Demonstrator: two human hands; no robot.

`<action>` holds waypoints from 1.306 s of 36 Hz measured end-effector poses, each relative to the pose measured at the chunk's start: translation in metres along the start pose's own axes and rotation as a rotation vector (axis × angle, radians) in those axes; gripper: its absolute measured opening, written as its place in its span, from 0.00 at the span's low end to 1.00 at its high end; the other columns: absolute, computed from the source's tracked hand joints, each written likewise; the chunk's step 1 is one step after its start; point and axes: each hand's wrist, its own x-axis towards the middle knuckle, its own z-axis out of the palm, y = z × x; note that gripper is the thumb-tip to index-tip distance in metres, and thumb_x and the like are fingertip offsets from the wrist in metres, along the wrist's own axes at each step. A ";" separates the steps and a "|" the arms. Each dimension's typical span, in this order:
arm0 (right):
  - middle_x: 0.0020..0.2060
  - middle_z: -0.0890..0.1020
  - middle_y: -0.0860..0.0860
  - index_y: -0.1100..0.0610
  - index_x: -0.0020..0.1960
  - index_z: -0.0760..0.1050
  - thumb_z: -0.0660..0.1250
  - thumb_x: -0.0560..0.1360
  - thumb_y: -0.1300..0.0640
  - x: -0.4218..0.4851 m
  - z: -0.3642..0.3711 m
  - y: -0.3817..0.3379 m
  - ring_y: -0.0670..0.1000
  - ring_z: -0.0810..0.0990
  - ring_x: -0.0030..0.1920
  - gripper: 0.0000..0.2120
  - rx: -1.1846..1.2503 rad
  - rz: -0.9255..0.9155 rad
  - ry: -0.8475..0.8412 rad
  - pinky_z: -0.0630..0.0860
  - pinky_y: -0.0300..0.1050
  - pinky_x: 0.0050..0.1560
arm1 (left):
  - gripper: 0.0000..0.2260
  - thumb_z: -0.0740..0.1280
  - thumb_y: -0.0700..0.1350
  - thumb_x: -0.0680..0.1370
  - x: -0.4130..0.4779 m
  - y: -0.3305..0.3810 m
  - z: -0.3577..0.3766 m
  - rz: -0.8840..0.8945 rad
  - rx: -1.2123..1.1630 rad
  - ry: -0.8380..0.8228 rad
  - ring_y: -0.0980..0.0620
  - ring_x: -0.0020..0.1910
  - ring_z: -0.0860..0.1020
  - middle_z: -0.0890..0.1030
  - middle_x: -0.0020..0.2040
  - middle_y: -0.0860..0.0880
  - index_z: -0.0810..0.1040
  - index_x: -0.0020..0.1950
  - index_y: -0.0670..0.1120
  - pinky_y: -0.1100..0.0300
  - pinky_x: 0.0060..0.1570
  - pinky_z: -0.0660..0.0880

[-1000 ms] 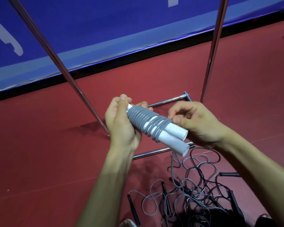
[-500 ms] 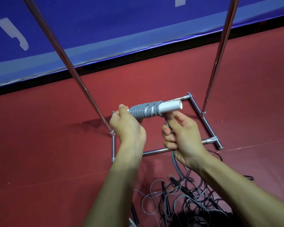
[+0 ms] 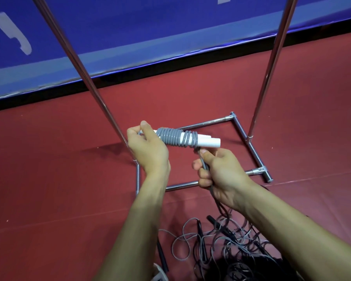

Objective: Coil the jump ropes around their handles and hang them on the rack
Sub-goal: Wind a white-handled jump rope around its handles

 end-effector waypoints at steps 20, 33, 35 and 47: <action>0.28 0.74 0.48 0.51 0.47 0.73 0.69 0.75 0.55 -0.010 -0.023 -0.019 0.54 0.74 0.34 0.05 -1.174 -0.583 0.148 0.70 0.44 0.34 | 0.07 0.59 0.43 0.80 0.010 0.009 -0.020 0.520 0.232 -0.170 0.67 0.33 0.78 0.77 0.33 0.72 0.65 0.43 0.47 0.59 0.41 0.71; 0.34 0.83 0.50 0.54 0.39 0.81 0.77 0.70 0.57 -0.003 -0.048 -0.066 0.43 0.76 0.34 0.05 -1.111 -0.684 -0.296 0.71 0.43 0.39 | 0.09 0.59 0.41 0.81 0.008 0.032 -0.026 0.472 -0.012 -0.555 0.49 0.31 0.82 0.81 0.29 0.50 0.65 0.42 0.48 0.46 0.35 0.78; 0.34 0.83 0.56 0.58 0.38 0.80 0.78 0.67 0.60 -0.005 -0.049 -0.068 0.44 0.76 0.34 0.07 -0.970 -0.633 -0.365 0.72 0.42 0.38 | 0.08 0.59 0.41 0.81 0.007 0.038 -0.027 0.409 -0.083 -0.611 0.46 0.30 0.81 0.82 0.29 0.49 0.65 0.42 0.47 0.42 0.34 0.78; 0.30 0.77 0.62 0.57 0.32 0.78 0.76 0.63 0.54 0.001 -0.058 -0.063 0.51 0.67 0.28 0.09 -0.686 -0.593 -0.385 0.64 0.40 0.27 | 0.08 0.59 0.42 0.80 -0.006 0.044 -0.025 0.139 -0.313 -0.769 0.46 0.26 0.77 0.78 0.26 0.44 0.66 0.42 0.43 0.54 0.30 0.77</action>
